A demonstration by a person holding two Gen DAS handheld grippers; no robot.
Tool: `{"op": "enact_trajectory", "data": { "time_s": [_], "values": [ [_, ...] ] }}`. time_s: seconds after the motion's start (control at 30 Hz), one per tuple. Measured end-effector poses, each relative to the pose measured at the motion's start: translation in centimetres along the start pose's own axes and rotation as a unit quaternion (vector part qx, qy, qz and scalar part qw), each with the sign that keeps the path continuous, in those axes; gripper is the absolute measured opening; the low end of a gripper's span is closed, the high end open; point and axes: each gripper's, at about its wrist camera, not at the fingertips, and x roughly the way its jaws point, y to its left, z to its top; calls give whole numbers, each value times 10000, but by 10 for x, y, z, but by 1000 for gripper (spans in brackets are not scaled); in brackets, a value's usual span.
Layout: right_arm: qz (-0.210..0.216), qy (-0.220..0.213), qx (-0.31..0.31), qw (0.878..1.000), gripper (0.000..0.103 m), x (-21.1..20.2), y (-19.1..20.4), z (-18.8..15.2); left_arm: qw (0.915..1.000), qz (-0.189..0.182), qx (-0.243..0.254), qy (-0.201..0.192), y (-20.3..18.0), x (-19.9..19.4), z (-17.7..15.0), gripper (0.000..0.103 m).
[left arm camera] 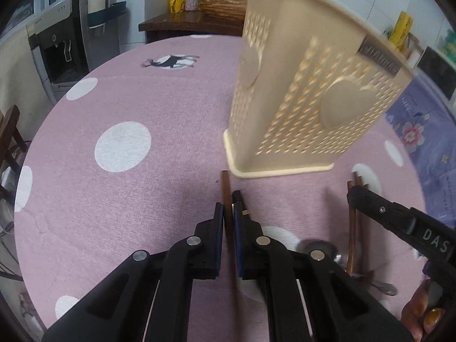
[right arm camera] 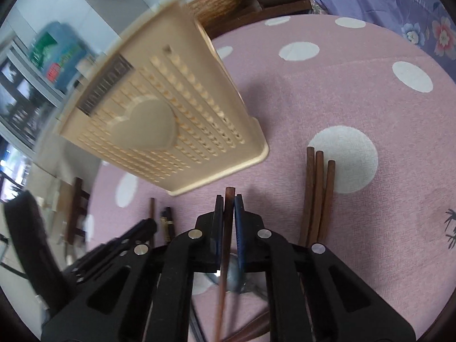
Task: Organize utensils
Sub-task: 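Lift the brown chopstick with the right gripper and drop it into the holder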
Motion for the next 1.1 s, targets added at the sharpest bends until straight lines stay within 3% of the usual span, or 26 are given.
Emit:
{"op": "enact_trajectory", "data": {
  "time_s": [0.17,0.33,0.6,1.1],
  "values": [
    [526,-541,-430,9962,8,-52,15,-1,9984,-339,-25,-449,-2,-40,3,8],
    [754,-964,-996,9875,8,-102,33,-12,9939,-628,68,-908,-6,-84,3,8],
    [1088,-1288,-1560,9733,8,-175,44,-32,9835,-638,510,-1616,-2,-153,-12,8],
    [1008,-1598,-1948,9625,8,-207,65,-23,9750,-548,481,-2100,14,-187,-2,8]
  ]
}}
